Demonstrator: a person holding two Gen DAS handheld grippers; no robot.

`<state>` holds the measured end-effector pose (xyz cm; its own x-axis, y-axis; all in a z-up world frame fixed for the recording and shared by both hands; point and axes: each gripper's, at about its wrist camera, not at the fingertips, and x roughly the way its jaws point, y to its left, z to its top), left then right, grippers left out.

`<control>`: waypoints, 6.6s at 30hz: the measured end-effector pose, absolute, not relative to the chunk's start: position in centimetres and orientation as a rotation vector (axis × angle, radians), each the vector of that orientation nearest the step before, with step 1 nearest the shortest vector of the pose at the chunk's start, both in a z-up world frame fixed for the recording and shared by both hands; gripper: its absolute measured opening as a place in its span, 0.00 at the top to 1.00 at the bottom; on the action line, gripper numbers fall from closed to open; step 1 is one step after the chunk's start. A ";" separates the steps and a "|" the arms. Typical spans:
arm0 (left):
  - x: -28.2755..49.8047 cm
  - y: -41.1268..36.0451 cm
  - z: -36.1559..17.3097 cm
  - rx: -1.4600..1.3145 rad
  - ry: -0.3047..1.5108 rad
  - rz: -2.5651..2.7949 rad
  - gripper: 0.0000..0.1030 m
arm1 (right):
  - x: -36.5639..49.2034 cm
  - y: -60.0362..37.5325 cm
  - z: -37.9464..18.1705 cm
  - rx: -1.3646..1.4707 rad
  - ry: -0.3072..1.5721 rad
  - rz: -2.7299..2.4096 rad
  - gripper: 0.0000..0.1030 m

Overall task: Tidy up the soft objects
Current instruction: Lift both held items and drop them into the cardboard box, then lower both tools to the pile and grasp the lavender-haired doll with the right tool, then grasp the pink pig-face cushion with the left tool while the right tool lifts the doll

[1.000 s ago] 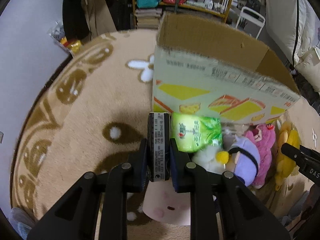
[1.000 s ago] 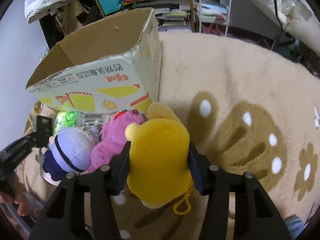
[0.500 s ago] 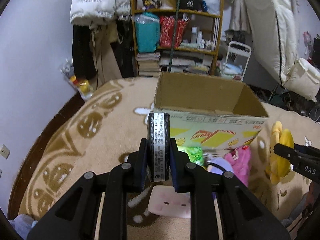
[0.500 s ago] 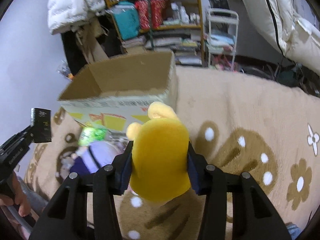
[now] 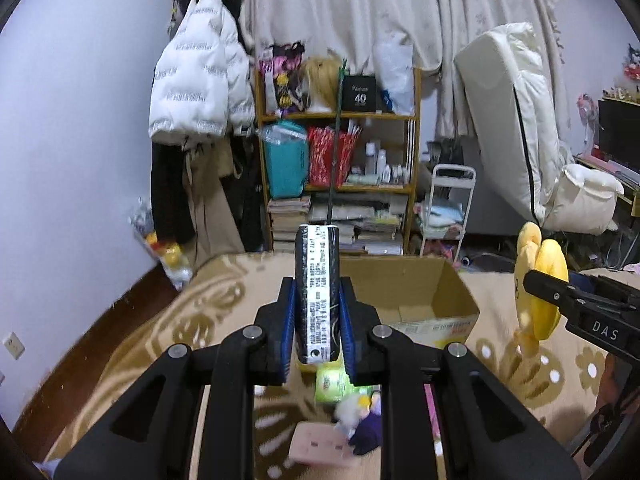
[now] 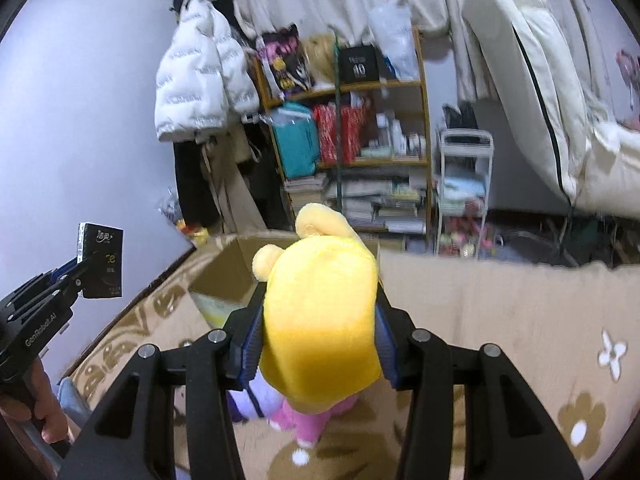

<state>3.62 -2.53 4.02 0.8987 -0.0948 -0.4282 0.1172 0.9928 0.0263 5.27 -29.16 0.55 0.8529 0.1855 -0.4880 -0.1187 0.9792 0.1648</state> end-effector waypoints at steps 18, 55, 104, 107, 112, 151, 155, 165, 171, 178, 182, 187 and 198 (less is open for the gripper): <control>9.4 -6.3 4.2 0.139 0.372 -0.175 0.82 | 11.1 -28.7 2.8 0.104 0.430 0.244 0.50; 17.6 -6.5 -5.4 0.127 0.603 -0.154 0.48 | 16.5 -29.1 -5.5 0.174 0.560 0.313 0.33; 5.0 -1.0 -3.2 0.022 0.862 -0.063 0.05 | 5.4 -26.2 -4.2 0.175 0.678 0.307 0.00; 5.2 -0.8 -3.8 0.022 0.893 -0.061 0.05 | 5.3 -26.0 -4.5 0.171 0.688 0.312 0.00; 6.1 -0.8 -5.4 0.018 0.964 -0.056 0.05 | 6.1 -25.9 -5.3 0.197 0.721 0.314 0.00; 9.9 -1.1 -13.3 -0.146 1.301 -0.153 0.05 | 14.5 -20.8 -16.8 0.307 1.113 0.405 0.26; 9.7 -1.4 -13.2 -0.135 1.305 -0.162 0.05 | 14.4 -20.5 -16.9 0.279 1.119 0.396 0.32; 9.6 -1.8 -13.9 -0.127 1.342 -0.196 0.05 | 14.4 -20.9 -16.6 0.272 1.113 0.392 0.36; 9.8 -2.4 -14.5 -0.096 1.362 -0.205 0.05 | 13.8 -20.7 -15.3 0.217 1.062 0.378 0.36; 10.5 -3.3 -16.1 -0.024 1.398 -0.178 0.05 | 13.3 -21.0 -13.8 0.209 1.001 0.378 0.37; 10.6 -3.4 -16.9 -0.012 1.408 -0.157 0.15 | 12.7 -21.1 -12.7 0.182 0.963 0.368 0.37; 10.7 -2.5 -17.0 -0.043 1.393 -0.134 0.37 | 12.3 -21.3 -12.0 0.173 0.935 0.354 0.37; 9.0 -0.9 -13.0 -0.067 1.236 -0.123 0.58 | 10.8 -23.3 -9.1 0.160 0.837 0.294 0.37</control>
